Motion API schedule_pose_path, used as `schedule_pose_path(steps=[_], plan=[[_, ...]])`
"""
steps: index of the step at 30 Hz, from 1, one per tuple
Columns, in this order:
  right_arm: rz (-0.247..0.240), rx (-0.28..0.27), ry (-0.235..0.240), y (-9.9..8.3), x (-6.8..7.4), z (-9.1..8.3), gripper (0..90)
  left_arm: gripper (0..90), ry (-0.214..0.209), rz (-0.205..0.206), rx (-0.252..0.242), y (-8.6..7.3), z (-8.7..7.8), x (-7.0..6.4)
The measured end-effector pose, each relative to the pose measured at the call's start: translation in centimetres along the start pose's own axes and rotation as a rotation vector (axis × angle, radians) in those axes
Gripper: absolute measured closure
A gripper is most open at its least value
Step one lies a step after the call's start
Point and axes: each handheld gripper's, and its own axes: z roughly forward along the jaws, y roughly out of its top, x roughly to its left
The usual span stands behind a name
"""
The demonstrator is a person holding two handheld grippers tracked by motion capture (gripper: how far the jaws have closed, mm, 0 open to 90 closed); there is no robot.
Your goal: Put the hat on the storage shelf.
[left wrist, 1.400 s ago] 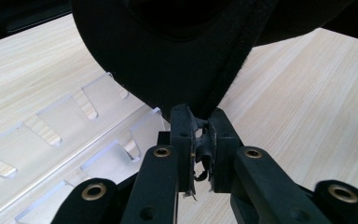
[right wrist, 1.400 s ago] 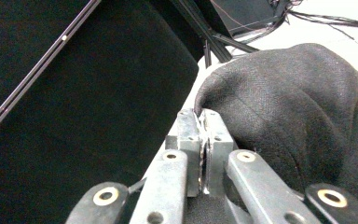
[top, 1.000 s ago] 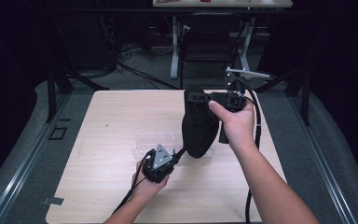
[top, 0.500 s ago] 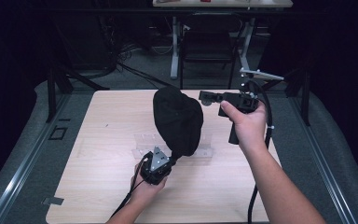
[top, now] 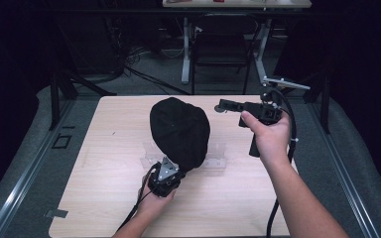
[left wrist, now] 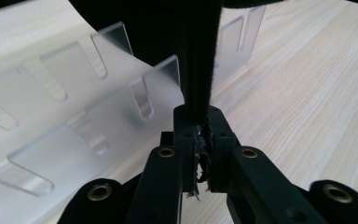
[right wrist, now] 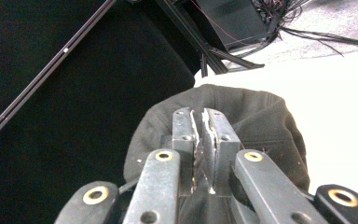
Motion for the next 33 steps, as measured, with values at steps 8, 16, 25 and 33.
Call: schedule_pose_path(steps=[8, 16, 25, 33], plan=[[0.006, -0.001, -0.015, -0.2, -0.5, -0.2, 83.2, 85.2, -0.015, -0.018, 0.006, -0.6, 0.1, 0.4], [0.0, -0.006, -0.022, -0.3, -0.5, -0.3, 83.1, 84.4, -0.012, -0.027, 0.006, -0.7, 0.1, 0.4], [-0.002, 0.002, -0.032, -0.6, -0.8, -0.2, 82.6, 77.8, -0.011, -0.04, 0.019, -0.8, -0.2, 0.5], [-0.01, 0.003, -0.054, -0.9, -1.0, -0.4, 80.3, 66.0, -0.037, -0.063, 0.033, -0.8, -1.1, 0.9]])
